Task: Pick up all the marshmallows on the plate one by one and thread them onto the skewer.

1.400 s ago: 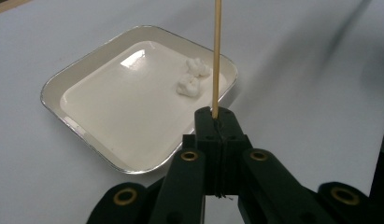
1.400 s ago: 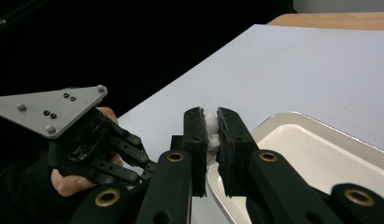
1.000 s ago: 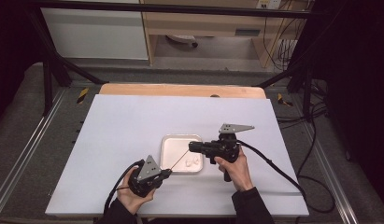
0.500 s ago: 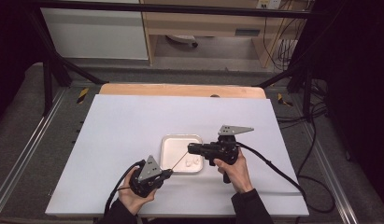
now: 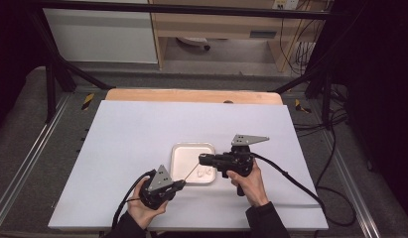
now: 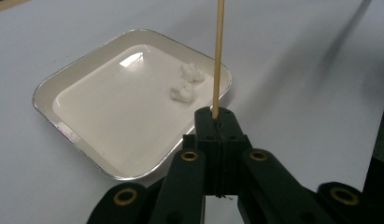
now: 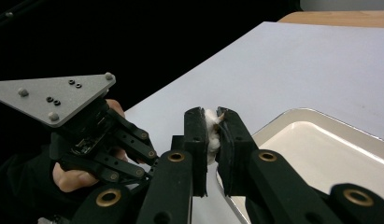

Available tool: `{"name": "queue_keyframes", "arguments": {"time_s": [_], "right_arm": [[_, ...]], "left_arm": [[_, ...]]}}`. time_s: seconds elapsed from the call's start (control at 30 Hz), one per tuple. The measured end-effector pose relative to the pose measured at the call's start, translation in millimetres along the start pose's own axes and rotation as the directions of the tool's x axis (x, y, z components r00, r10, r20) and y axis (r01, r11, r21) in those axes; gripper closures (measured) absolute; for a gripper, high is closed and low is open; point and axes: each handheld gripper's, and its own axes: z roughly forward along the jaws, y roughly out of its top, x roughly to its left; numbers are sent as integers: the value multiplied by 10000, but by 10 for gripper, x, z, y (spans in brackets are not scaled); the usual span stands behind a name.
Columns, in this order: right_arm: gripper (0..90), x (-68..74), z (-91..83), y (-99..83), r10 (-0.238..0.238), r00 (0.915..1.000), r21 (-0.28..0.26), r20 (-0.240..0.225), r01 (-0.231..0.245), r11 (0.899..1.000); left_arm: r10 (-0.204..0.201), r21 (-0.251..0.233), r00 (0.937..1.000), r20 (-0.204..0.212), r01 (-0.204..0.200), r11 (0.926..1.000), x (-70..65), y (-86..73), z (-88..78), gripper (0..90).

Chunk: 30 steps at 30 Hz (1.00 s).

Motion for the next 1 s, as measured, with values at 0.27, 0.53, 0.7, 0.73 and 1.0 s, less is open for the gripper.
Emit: {"name": "queue_keyframes", "arguments": {"time_s": [0.27,0.53,0.7,0.73,1.0], "right_arm": [[831,17,-3,-18,-20,10000,-39,34,20,10000],[831,20,10,-37,-29,10000,-44,75,29,10000],[831,28,18,-54,-40,10000,-26,66,40,10000],[830,28,20,-57,-59,10000,-23,67,59,10000],[831,27,33,-76,17,10000,-65,-14,-17,10000]], "left_arm": [[-1,-77,10000,20,1,10000,0,16,-9,895],[-17,-83,10000,73,18,10000,-8,27,12,895],[9,-95,10000,52,-8,10000,-11,30,13,895],[19,-93,10000,69,-19,10000,-18,31,20,895],[78,-185,10000,11,-78,9998,-30,40,22,895]]}}
